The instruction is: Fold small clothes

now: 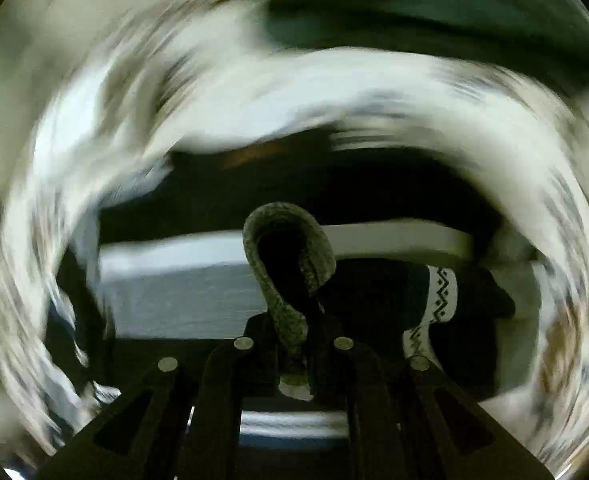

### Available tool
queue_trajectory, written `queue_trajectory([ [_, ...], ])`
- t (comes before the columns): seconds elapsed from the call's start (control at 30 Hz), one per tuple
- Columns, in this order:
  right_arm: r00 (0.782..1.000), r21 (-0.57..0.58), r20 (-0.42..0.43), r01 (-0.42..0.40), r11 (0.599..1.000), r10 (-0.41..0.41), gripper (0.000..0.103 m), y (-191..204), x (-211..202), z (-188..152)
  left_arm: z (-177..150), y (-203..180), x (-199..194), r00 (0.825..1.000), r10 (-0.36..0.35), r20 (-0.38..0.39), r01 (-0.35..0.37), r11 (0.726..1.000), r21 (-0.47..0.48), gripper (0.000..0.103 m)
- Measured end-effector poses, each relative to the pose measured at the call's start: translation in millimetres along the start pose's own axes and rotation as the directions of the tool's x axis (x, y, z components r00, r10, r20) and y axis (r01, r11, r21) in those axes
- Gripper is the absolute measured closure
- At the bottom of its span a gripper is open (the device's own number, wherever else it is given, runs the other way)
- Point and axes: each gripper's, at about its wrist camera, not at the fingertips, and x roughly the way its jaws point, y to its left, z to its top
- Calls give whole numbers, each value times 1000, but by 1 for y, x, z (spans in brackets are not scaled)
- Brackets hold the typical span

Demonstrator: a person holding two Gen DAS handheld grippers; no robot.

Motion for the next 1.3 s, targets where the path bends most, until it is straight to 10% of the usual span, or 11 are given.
queue_trajectory([
  [0.17, 999, -330, 48, 34, 943, -19, 94, 175, 16, -16, 7, 35, 17, 1000, -9, -2, 9, 999, -33, 0],
  [0.37, 999, -400, -6, 41, 916, -47, 93, 245, 40, -43, 14, 63, 41, 999, -28, -25, 26, 997, -74, 0],
  [0.47, 991, -321, -127, -85, 943, 46, 78, 227, 48, -39, 19, 81, 47, 999, -38, -32, 34, 994, -108, 0],
  [0.57, 941, -95, -189, -303, 948, 282, 41, 173, 26, -39, 21, 104, 44, 998, -46, -31, 41, 989, -144, 0],
  [0.63, 916, 38, -165, -364, 931, 365, 38, 130, 9, -42, 21, 120, 41, 999, -41, -32, 35, 987, -160, 0],
  [0.8, 983, 249, -133, -92, 964, 128, 38, -2, -4, -47, 13, 159, 46, 999, 5, -47, -14, 982, -190, 0],
  [0.97, 980, 281, -201, 72, 957, -15, 38, -72, 56, -17, 6, 181, 68, 994, 45, -97, -66, 972, -227, 0],
  [1.17, 997, 339, -47, -43, 940, 63, 38, -56, 19, -4, -1, 200, 73, 992, 45, -116, -77, 955, -288, 0],
  [1.3, 965, 231, -81, -223, 947, 248, 38, 14, -12, -48, -16, 217, 67, 987, 49, -152, -97, 939, -329, 0],
])
